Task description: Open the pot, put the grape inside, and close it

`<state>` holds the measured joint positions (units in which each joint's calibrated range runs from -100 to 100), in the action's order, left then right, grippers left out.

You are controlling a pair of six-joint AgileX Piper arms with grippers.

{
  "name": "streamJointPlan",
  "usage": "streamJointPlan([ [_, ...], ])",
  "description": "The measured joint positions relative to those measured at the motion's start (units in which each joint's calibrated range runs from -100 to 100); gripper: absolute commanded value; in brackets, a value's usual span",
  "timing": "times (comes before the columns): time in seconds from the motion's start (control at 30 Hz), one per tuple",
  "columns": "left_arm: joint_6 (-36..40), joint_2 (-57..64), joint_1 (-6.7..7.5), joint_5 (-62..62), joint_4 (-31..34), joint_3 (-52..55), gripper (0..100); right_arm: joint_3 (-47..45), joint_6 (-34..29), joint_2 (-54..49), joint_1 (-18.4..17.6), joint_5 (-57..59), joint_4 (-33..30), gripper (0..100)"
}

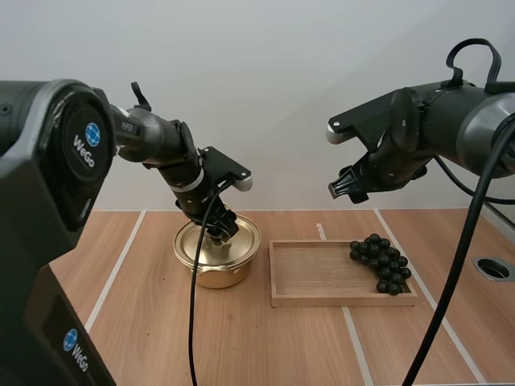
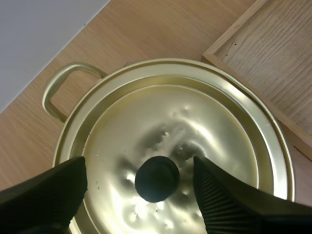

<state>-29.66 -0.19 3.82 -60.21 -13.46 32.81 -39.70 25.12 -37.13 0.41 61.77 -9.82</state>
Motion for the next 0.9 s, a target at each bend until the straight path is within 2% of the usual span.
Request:
streamJointPlan([
  [0.5, 0.5, -1.5, 0.0, -2.5, 0.0, -1.3, 100, 0.0, 0.0, 0.0, 0.0, -1.2, 0.0, 100],
  [0.53, 0.6, -1.5, 0.0, -2.7, 0.0, -1.3, 96, 0.0, 0.0, 0.0, 0.0, -1.2, 0.0, 100],
  [0.57, 0.6, -1.5, 0.0, -2.8, 0.0, -1.3, 86, 0.0, 0.0, 0.0, 0.0, -1.2, 0.0, 100],
  [0.67, 0.9, -1.5, 0.0, -3.6, 0.0, -1.3, 40, 0.0, 0.0, 0.0, 0.0, -1.2, 0.0, 100],
  [0.77, 1.3, -1.5, 0.0, -4.8, -0.7, -1.3, 0, 0.0, 0.0, 0.0, 0.0, -1.2, 0.0, 100],
  [0.9, 1.7, -1.5, 0.03, -4.8, -1.2, -1.6, 0, 0.0, 0.0, 0.0, 0.0, -1.2, 0.0, 100],
])
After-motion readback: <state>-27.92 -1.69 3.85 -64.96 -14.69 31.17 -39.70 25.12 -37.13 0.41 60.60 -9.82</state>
